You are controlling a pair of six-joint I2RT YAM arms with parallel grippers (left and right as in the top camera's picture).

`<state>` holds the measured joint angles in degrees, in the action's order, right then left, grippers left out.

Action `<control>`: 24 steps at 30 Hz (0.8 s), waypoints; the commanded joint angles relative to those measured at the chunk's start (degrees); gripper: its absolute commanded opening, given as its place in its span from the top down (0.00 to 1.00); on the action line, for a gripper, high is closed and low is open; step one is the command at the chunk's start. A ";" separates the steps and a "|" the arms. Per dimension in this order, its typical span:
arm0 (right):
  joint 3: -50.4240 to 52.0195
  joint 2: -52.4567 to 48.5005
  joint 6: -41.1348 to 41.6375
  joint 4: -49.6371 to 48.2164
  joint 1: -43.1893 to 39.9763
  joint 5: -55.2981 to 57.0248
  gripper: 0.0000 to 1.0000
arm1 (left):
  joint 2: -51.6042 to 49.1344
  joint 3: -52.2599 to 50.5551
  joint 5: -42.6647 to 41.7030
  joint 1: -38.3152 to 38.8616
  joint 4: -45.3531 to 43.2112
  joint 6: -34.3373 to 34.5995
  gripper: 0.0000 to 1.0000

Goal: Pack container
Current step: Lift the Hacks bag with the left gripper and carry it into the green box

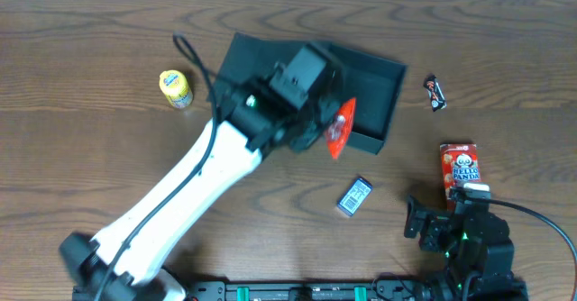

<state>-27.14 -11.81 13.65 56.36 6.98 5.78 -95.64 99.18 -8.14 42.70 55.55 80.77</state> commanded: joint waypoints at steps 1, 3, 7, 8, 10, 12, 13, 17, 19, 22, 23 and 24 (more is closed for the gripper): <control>0.24 0.31 0.90 0.02 -0.59 -0.20 0.01 | -8.09 9.07 -1.60 -1.05 0.44 -4.28 0.94; 0.24 0.31 0.92 0.02 -0.59 -0.20 0.01 | -13.05 15.04 -1.99 -1.05 0.66 -5.01 0.94; 0.24 0.31 0.92 0.02 -0.59 -0.20 0.01 | -24.26 28.35 -3.30 -1.29 1.42 -4.94 0.94; 0.24 0.31 0.90 0.04 -0.59 -0.20 0.01 | -26.38 30.75 -3.87 -1.57 1.36 -4.90 0.94; 0.24 0.31 0.92 0.02 -0.59 -0.20 0.01 | -30.29 34.69 -4.00 -2.25 1.11 -4.00 0.94; 0.24 0.31 0.92 0.04 -0.59 -0.20 0.01 | -33.48 37.24 -4.74 -2.99 0.00 -3.61 0.94; 0.24 0.31 0.92 0.04 -0.59 -0.20 0.01 | -34.69 37.92 -5.62 -3.41 -0.74 -3.41 0.94; 0.24 0.31 0.92 0.02 -0.59 -0.20 0.01 | -38.93 38.18 -9.46 -4.87 -3.17 -1.22 0.94; 0.24 0.31 0.92 0.02 -0.59 -0.20 0.01 | -41.07 38.18 -9.90 -5.18 -4.46 -1.62 0.94; 0.24 0.31 0.92 0.02 -0.59 -0.20 0.01 | -43.15 38.18 -9.44 -5.22 -5.73 -1.95 0.94; 0.24 0.31 0.92 0.04 -0.59 -0.20 0.01 | -43.80 38.18 -9.40 -5.20 -6.21 -1.95 0.94; 0.24 0.31 0.92 0.02 -0.59 -0.20 0.01 | -44.41 38.18 -9.35 -5.20 -6.71 -1.92 0.94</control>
<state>-27.14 -11.84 13.65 56.31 6.98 5.78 -139.04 135.70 -16.51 37.32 49.71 78.61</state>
